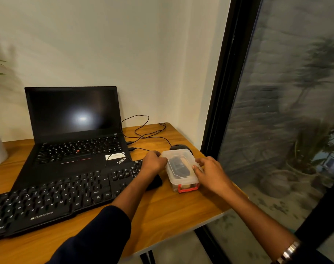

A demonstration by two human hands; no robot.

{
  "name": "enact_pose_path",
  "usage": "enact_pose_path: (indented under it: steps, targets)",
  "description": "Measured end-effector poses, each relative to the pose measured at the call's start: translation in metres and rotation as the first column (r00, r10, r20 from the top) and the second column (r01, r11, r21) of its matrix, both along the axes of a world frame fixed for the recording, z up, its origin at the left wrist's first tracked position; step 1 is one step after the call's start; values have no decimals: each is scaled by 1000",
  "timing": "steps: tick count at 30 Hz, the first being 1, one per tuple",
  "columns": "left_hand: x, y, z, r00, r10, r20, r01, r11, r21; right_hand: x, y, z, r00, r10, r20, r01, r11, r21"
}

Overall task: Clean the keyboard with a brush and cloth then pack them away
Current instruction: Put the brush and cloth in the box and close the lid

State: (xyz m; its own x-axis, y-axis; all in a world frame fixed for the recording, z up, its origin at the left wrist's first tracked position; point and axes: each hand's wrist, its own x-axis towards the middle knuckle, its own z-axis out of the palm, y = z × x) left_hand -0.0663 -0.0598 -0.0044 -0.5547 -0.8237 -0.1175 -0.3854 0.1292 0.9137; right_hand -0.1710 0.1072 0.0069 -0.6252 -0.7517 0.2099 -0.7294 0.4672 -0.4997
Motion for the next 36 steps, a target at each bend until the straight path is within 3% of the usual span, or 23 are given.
enact_pose_path:
  steps: [3, 9, 14, 18, 24, 31, 36]
  targets:
    - [-5, -4, 5, 999, -24, 34, 23, 1000, 17, -2, -3, 0, 998, -6, 65, 6, 1000, -2]
    - [-21, -12, 12, 990, -117, 74, 127, 980, -151, -9, -6, 1, 984, 0, 176, -2, 1000, 8]
    - [-26, -29, 10, 989, -84, 120, 107, 974, -200, -13, -6, -3, 974, 15, 225, -18, 1000, 10]
    - [-28, -40, 10, 978, -135, 158, 155, 981, -117, -16, -6, -5, 976, 36, 216, -31, 999, -29]
    - [-36, -41, 22, 948, -283, 142, 258, 951, 171, -19, -7, -6, 977, 77, 199, -73, 997, -30]
    - [-36, -47, 39, 895, -402, 193, 341, 896, 285, -21, -6, -5, 977, 111, 182, -110, 994, -15]
    - [-35, -52, 35, 879, -419, 227, 367, 899, 239, -19, -6, -4, 977, 130, 170, -131, 991, -8]
